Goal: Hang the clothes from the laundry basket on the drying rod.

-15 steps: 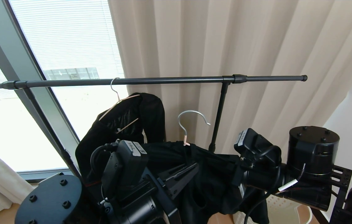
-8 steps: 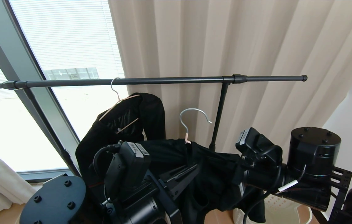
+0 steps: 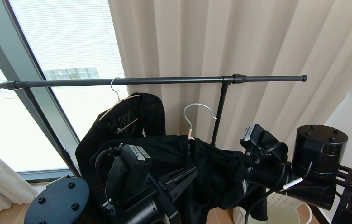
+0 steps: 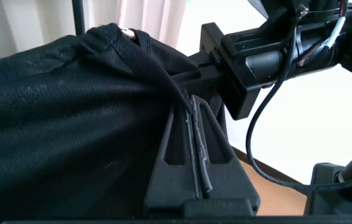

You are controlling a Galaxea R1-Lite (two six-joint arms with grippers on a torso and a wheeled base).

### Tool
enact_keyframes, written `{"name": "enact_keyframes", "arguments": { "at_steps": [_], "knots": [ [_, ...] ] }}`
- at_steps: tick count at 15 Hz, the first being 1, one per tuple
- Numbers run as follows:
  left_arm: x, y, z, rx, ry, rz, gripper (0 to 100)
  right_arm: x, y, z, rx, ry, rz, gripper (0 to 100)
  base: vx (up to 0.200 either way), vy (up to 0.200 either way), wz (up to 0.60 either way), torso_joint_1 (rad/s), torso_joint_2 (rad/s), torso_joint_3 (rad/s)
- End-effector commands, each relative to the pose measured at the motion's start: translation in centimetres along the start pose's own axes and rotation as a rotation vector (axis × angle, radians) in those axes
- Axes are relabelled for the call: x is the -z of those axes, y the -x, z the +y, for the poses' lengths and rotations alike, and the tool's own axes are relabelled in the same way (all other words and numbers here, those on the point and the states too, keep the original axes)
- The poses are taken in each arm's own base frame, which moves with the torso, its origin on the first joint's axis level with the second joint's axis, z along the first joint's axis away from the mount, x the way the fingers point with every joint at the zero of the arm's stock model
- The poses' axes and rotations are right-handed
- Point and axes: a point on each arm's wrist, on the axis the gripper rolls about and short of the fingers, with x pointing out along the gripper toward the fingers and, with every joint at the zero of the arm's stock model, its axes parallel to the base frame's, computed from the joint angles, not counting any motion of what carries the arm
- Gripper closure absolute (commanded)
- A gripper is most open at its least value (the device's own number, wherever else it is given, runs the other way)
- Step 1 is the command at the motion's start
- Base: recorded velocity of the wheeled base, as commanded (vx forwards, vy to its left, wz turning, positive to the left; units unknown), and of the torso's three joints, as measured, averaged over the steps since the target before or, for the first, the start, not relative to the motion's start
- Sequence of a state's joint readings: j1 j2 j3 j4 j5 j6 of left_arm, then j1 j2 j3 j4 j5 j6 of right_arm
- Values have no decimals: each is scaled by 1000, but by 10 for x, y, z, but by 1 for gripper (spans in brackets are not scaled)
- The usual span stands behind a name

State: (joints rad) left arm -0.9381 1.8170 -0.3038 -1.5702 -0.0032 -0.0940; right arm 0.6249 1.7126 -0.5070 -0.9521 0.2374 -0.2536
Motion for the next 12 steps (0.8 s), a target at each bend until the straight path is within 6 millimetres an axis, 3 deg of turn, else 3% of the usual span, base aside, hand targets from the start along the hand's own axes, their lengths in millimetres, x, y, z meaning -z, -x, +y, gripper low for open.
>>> {"name": "enact_keyframes", "arguments": {
  "at_steps": [1,11,12],
  "knots": [
    [4,0,0,1,-2,16,100,0,1,-1,2,1,-1,100,0,0,0,0,0,0],
    [6,0,4,-12,-19,25,100,0,1,-1,5,0,1,100,0,0,0,0,0,0],
    [6,0,4,-12,-19,25,0,0,1,-1,5,0,1,100,0,0,0,0,0,0]
  ]
}}
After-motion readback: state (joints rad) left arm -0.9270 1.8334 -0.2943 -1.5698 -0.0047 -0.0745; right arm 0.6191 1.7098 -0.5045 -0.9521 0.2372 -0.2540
